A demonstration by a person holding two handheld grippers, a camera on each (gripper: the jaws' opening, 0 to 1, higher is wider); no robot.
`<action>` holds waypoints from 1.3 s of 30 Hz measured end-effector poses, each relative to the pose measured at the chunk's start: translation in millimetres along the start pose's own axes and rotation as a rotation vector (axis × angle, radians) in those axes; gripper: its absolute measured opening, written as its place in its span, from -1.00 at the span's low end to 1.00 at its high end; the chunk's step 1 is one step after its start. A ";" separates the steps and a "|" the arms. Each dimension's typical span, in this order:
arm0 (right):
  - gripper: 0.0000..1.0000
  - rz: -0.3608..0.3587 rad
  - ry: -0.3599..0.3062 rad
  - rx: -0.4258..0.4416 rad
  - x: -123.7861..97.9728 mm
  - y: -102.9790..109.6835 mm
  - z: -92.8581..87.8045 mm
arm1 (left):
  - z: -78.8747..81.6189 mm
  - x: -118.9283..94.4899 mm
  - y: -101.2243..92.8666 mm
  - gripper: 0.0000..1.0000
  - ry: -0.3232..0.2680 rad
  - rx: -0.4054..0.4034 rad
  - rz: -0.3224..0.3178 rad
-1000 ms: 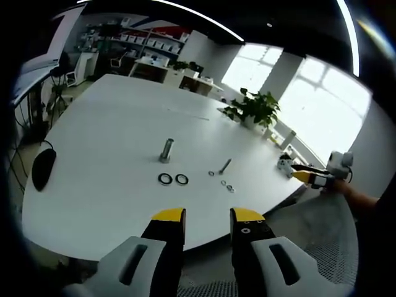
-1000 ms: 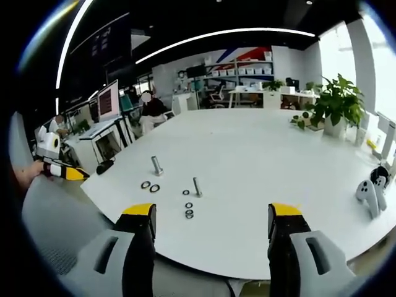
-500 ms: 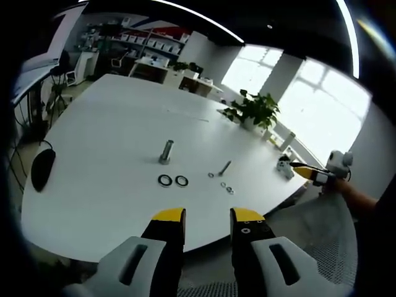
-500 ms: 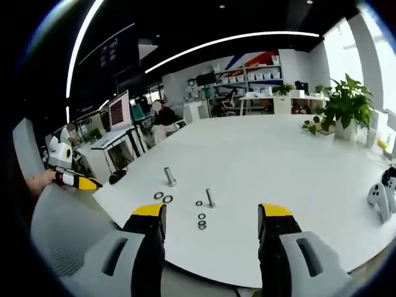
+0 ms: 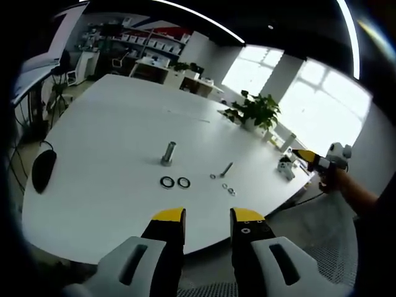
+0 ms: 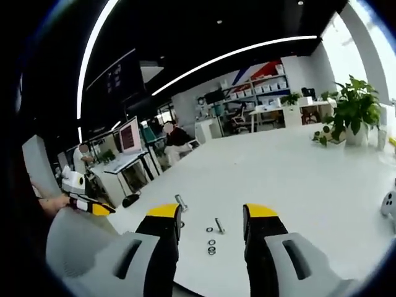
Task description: Place the washer onto the threaded stud by aligning its center hole with the stud, sliding it down to the base, and recovering from edge contact or off-axis alignment until the washer reaches the visible bottom stop.
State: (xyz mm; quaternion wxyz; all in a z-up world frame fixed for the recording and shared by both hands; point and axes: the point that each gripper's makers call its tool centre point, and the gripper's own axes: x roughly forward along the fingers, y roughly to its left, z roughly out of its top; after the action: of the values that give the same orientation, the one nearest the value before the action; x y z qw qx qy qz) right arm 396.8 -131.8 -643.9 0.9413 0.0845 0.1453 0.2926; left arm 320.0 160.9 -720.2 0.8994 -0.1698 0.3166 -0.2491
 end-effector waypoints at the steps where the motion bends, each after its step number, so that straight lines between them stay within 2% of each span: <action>1: 0.15 0.001 -0.020 -0.003 3.3 1.2 6.3 | -0.3 0.1 0.2 -0.47 0.001 0.001 0.000; 4: 0.83 -0.013 -0.056 0.029 13.7 1.8 18.2 | -0.7 0.7 -0.1 -0.47 0.004 0.003 -0.002; 5: 0.91 0.009 -0.072 0.032 17.8 6.3 23.3 | -0.8 0.7 -0.4 -0.47 0.005 0.003 -0.003; 8: 0.90 0.028 -0.102 0.050 25.2 11.8 31.9 | -1.3 0.8 -0.5 -0.47 0.009 0.006 -0.004; 12: 0.92 0.027 -0.100 0.095 37.6 10.3 30.4 | -1.7 0.8 0.2 -0.47 0.011 0.004 -0.004; 15: 0.73 0.035 -0.048 0.078 47.6 11.2 23.3 | -2.1 1.3 0.0 -0.47 0.014 0.006 -0.006; 22: -0.17 0.075 -0.048 -0.009 60.0 16.1 34.0 | -1.9 1.2 -0.4 -0.47 0.014 0.003 -0.011; 26: -0.38 0.101 -0.055 -0.015 66.5 18.4 37.7 | -4.0 2.1 -0.2 -0.47 0.028 0.013 -0.009; 28: -0.51 0.128 -0.060 -0.021 67.7 22.0 38.3 | -4.4 2.0 0.0 -0.47 0.031 0.013 -0.008; 29: -0.57 0.165 -0.067 -0.028 67.7 27.5 39.0 | -4.2 1.9 0.2 -0.47 0.030 0.012 -0.007; 32: -0.79 0.183 -0.084 0.009 70.8 28.6 40.4 | -3.7 1.7 0.5 -0.47 0.027 0.009 -0.005; 35: -0.91 0.212 -0.093 0.079 75.0 31.8 41.4 | -3.6 1.6 0.8 -0.47 0.025 0.009 -0.005; 37: -0.93 0.190 -0.103 0.109 76.5 28.5 42.5 | -3.4 1.7 1.3 -0.47 0.024 0.008 -0.004; 39: -0.93 0.190 -0.118 0.034 77.3 27.3 44.3 | -3.4 1.7 1.1 -0.47 0.024 0.008 -0.004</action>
State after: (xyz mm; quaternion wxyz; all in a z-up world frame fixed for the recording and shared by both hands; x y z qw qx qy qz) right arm 457.5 -68.4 -612.7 0.9147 0.1310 0.0858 0.3726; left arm 319.3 160.3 -724.1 0.8957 -0.1638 0.3261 -0.2541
